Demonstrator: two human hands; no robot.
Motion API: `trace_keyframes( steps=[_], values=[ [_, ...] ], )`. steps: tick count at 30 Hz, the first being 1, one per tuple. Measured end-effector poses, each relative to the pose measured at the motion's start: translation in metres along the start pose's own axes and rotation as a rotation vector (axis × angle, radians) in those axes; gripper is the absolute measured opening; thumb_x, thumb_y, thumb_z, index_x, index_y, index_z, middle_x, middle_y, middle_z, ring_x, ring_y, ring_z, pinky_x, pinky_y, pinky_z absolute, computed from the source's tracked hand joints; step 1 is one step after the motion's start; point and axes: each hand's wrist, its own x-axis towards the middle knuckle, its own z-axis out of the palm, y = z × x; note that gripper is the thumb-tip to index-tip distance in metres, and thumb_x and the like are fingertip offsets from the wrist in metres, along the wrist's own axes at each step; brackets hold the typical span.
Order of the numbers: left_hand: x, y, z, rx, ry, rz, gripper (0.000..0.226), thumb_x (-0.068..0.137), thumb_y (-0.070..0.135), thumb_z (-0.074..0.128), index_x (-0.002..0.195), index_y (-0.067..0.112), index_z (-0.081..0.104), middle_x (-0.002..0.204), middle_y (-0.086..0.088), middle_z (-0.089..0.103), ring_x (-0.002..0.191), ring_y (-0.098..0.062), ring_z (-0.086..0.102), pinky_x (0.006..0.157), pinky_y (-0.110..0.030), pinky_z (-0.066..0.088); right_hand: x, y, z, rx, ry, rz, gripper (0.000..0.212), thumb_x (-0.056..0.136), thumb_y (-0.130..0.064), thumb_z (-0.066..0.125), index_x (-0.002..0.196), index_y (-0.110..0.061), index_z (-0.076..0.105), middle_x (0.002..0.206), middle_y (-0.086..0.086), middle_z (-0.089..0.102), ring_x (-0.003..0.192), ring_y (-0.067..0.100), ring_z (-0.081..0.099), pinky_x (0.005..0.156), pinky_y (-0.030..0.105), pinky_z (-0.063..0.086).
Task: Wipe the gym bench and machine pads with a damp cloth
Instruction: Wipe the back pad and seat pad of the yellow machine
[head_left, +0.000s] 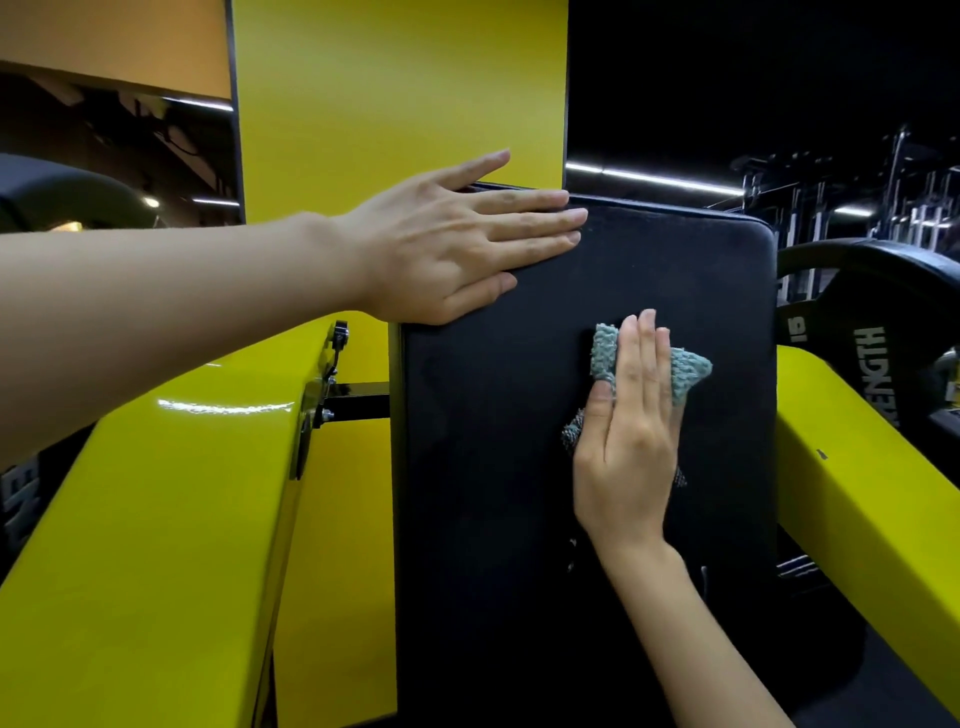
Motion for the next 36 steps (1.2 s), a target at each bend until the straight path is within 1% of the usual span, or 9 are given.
trace_keyframes(
  steps=[4, 6, 11, 14, 16, 24, 30, 33, 36],
  values=[
    [0.003, 0.002, -0.001, 0.028, -0.007, -0.008, 0.060, 0.101, 0.039, 0.011, 0.158, 0.021, 0.016, 0.165, 0.004, 0.012, 0.152, -0.014, 0.007, 0.124, -0.048, -0.001, -0.002, -0.018, 0.008, 0.027, 0.048, 0.098, 0.052, 0.104, -0.022, 0.029, 0.154, -0.007, 0.025, 0.163, 0.005, 0.021, 0.152, 0.016, 0.012, 0.119, 0.054, 0.023],
    [0.003, 0.004, -0.001, 0.041, -0.017, -0.013, 0.060, 0.101, 0.039, 0.012, 0.158, 0.021, 0.016, 0.165, 0.004, 0.011, 0.152, -0.014, 0.006, 0.123, -0.049, -0.002, -0.009, -0.033, 0.013, 0.046, 0.042, 0.073, 0.052, 0.105, -0.023, 0.028, 0.154, -0.006, 0.026, 0.163, 0.006, 0.021, 0.152, 0.017, 0.011, 0.118, 0.054, 0.024],
    [0.004, 0.006, -0.001, 0.064, 0.000, -0.016, 0.060, 0.102, 0.039, 0.012, 0.158, 0.019, 0.015, 0.165, 0.002, 0.011, 0.153, -0.016, 0.007, 0.123, -0.049, -0.003, -0.025, -0.053, 0.013, 0.013, -0.084, -0.161, 0.051, 0.105, -0.026, 0.028, 0.153, -0.009, 0.029, 0.162, 0.005, 0.024, 0.152, 0.018, 0.014, 0.118, 0.052, 0.024],
    [0.004, 0.009, 0.003, 0.075, 0.008, -0.028, 0.060, 0.102, 0.038, 0.012, 0.158, 0.016, 0.015, 0.165, -0.001, 0.011, 0.153, -0.017, 0.006, 0.123, -0.050, -0.002, -0.020, -0.030, 0.003, 0.028, -0.162, -0.300, 0.050, 0.105, -0.025, 0.028, 0.153, -0.011, 0.029, 0.161, 0.003, 0.025, 0.151, 0.016, 0.016, 0.117, 0.053, 0.027],
    [0.004, 0.013, 0.004, 0.078, 0.007, -0.037, 0.061, 0.103, 0.039, 0.012, 0.158, 0.015, 0.013, 0.165, -0.002, 0.010, 0.153, -0.018, 0.005, 0.123, -0.050, -0.002, -0.013, -0.010, -0.005, 0.020, -0.165, -0.331, 0.050, 0.104, -0.023, 0.030, 0.153, -0.012, 0.029, 0.161, 0.003, 0.026, 0.151, 0.016, 0.017, 0.117, 0.052, 0.026],
    [0.005, 0.021, 0.005, 0.103, 0.003, -0.037, 0.062, 0.103, 0.039, 0.013, 0.158, 0.012, 0.011, 0.166, -0.004, 0.007, 0.153, -0.020, 0.005, 0.123, -0.052, 0.001, 0.015, 0.059, -0.022, 0.011, -0.078, -0.115, 0.053, 0.103, -0.023, 0.030, 0.153, -0.008, 0.028, 0.162, 0.004, 0.023, 0.152, 0.015, 0.014, 0.121, 0.046, 0.019],
    [0.009, 0.025, 0.006, 0.112, 0.013, -0.031, 0.061, 0.103, 0.037, 0.017, 0.158, 0.011, 0.013, 0.166, -0.004, 0.009, 0.153, -0.019, 0.006, 0.123, -0.053, 0.004, 0.003, 0.017, -0.005, 0.007, 0.044, 0.103, 0.054, 0.104, -0.027, 0.026, 0.154, -0.007, 0.025, 0.163, 0.005, 0.021, 0.152, 0.017, 0.011, 0.122, 0.050, 0.013],
    [0.010, 0.026, 0.006, 0.112, 0.008, -0.025, 0.062, 0.103, 0.037, 0.017, 0.158, 0.011, 0.012, 0.166, -0.005, 0.008, 0.153, -0.020, 0.007, 0.123, -0.051, 0.005, -0.014, -0.008, 0.001, 0.039, -0.020, 0.001, 0.052, 0.105, -0.027, 0.026, 0.154, -0.008, 0.026, 0.162, 0.005, 0.022, 0.152, 0.018, 0.012, 0.123, 0.046, 0.011],
    [0.011, 0.027, 0.004, 0.095, -0.002, -0.022, 0.062, 0.103, 0.038, 0.017, 0.158, 0.010, 0.012, 0.166, -0.006, 0.008, 0.154, -0.020, 0.006, 0.124, -0.047, 0.003, -0.024, -0.006, -0.002, 0.035, -0.116, -0.212, 0.049, 0.106, -0.027, 0.025, 0.152, -0.010, 0.030, 0.161, 0.004, 0.027, 0.151, 0.018, 0.017, 0.121, 0.050, 0.018]
  ],
)
